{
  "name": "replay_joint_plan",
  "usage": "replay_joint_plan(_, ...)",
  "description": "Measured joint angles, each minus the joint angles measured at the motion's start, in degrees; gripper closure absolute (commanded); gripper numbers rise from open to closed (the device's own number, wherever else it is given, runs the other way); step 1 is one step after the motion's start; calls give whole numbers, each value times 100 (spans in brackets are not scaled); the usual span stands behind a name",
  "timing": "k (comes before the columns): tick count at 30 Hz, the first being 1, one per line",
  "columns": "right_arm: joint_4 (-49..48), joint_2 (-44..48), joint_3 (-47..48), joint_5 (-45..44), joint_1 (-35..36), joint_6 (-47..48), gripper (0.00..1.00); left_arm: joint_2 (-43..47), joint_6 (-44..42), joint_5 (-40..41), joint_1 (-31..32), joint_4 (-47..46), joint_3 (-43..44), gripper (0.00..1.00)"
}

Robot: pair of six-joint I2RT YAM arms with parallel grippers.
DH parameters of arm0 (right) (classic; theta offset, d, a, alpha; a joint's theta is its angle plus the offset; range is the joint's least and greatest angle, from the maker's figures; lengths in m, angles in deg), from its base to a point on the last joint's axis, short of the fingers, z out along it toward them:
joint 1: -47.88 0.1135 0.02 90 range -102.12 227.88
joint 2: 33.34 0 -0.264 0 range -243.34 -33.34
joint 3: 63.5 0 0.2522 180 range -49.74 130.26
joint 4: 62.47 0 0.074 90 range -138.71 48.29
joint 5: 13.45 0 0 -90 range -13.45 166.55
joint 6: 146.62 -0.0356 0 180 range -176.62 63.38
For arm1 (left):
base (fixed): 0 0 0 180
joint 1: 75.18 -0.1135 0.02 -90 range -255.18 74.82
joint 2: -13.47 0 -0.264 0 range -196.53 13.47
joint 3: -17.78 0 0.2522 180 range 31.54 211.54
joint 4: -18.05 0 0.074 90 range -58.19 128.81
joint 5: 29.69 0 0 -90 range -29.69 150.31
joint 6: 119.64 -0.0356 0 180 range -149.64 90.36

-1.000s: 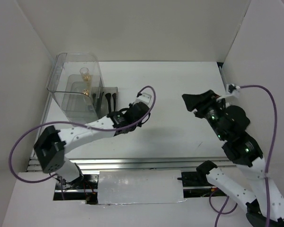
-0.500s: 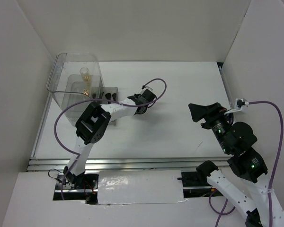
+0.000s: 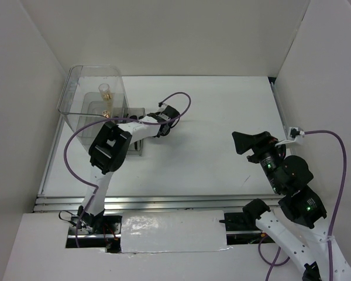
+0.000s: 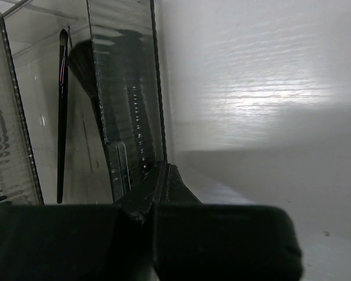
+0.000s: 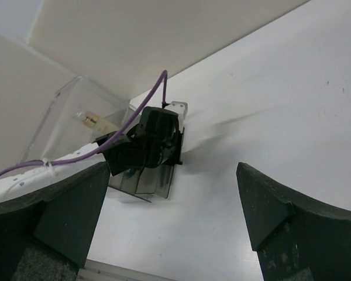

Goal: Organize the makeup

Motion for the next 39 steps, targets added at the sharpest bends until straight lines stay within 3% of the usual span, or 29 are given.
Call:
replay_joint_plan(18, -240, -94, -376, 4, 0, 105, 0, -2, 555, 398, -573, 654, 68, 100)
replay_joint_plan(37, -269, -98, -396, 4, 0, 129, 0, -144, 1029, 734, -743, 955, 144, 100)
replay_joint_plan(39, -269, -98, -396, 4, 0, 138, 0, -162, 1034, 730, -737, 1003, 186, 91)
